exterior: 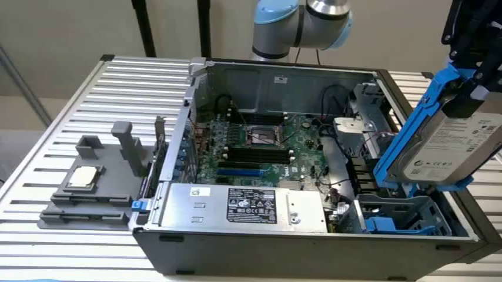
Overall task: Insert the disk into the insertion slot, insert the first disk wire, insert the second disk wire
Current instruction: 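Insert the disk into the insertion slot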
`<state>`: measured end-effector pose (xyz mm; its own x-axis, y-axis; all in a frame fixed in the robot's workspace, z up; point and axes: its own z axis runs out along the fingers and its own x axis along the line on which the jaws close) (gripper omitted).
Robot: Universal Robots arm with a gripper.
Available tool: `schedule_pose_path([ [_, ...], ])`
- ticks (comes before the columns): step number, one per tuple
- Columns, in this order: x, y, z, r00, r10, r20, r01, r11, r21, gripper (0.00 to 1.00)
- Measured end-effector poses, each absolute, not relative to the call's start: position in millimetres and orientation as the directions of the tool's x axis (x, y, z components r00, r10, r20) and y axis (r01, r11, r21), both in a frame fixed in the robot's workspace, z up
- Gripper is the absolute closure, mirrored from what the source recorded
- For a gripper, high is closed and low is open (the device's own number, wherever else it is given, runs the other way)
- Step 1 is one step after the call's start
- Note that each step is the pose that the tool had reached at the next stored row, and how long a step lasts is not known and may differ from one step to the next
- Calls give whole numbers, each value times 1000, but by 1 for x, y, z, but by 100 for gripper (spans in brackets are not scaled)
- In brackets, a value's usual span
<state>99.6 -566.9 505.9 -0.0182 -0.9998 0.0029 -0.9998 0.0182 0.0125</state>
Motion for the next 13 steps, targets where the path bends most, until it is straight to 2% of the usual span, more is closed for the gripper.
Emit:
schedule_pose_path([
  [13, 100, -567, 505, -18, -1000, 3, -1000, 18, 11, 68],
])
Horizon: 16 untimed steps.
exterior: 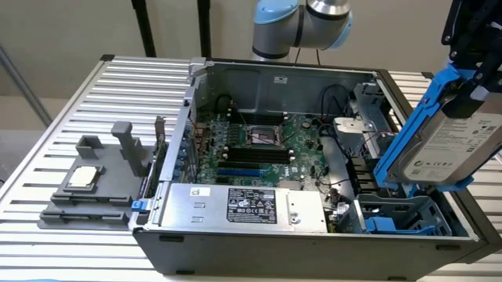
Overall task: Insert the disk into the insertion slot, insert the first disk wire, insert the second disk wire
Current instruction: 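Insert the disk into the insertion slot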
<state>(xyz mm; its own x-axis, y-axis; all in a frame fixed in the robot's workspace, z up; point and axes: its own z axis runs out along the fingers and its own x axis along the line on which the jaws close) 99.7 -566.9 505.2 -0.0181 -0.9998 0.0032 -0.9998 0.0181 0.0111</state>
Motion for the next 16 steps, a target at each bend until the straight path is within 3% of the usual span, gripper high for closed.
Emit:
schedule_pose_path([
  [16, 102, -579, 479, -9, -1000, 2, -1000, 9, 16, 68],
])
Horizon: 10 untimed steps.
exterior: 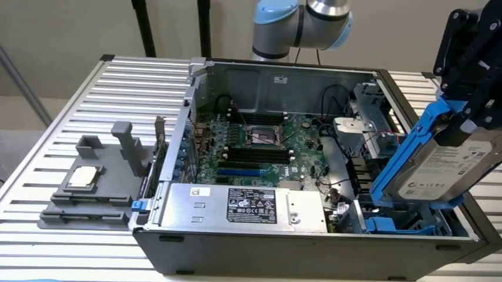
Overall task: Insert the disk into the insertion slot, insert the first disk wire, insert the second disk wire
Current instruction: 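Insert the disk into the insertion slot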
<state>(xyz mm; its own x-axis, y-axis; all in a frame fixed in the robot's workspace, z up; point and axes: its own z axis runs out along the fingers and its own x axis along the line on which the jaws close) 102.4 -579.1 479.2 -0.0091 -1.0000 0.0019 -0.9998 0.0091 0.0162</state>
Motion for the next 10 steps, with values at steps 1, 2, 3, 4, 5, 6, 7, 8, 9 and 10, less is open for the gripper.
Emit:
schedule_pose_path([
  [1, 102, -581, 479, -9, -1000, 1, -1000, 9, 16, 68],
  [2, 102, -582, 478, -8, -1000, 0, -1000, 8, 17, 68],
  [3, 102, -583, 477, -7, -1000, -2, -1000, 7, 17, 68],
  [4, 102, -584, 477, -6, -1000, -3, -1000, 6, 17, 68],
  [5, 102, -585, 476, -5, -1000, -4, -1000, 5, 17, 68],
  [6, 102, -585, 475, -4, -1000, -6, -1000, 4, 17, 68],
  [7, 102, -585, 475, -3, -1000, -6, -1000, 3, 17, 68],
  [8, 102, -585, 474, -2, -1000, -7, -1000, 2, 17, 68],
  [9, 102, -586, 473, -1, -1000, -8, -1000, 1, 17, 68],
  [10, 102, -586, 472, 0, -1000, -8, -1000, 0, 17, 68],
])
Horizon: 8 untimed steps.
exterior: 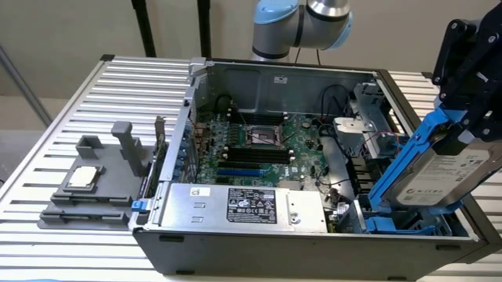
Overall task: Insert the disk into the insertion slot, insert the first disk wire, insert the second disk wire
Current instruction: 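Insert the disk into the insertion slot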
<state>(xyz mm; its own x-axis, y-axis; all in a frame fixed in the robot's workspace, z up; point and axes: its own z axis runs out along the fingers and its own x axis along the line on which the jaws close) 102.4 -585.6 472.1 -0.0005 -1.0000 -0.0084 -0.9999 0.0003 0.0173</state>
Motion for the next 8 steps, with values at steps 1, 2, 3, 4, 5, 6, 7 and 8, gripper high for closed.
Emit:
schedule_pose_path([
  [1, 102, -586, 471, 0, -1000, -9, -1000, 0, 17, 68],
  [2, 102, -586, 470, 0, -1000, -10, -1000, -1, 17, 68],
  [3, 102, -586, 469, 1, -1000, -10, -1000, -1, 17, 68],
  [4, 102, -586, 468, 1, -1000, -10, -1000, -2, 17, 68],
  [5, 102, -586, 467, 2, -1000, -10, -1000, -2, 17, 68],
  [6, 102, -586, 465, 3, -1000, -10, -1000, -3, 17, 68],
  [7, 102, -586, 464, 3, -1000, -11, -1000, -3, 17, 68],
  [8, 102, -586, 463, 4, -1000, -11, -1000, -4, 17, 68],
])
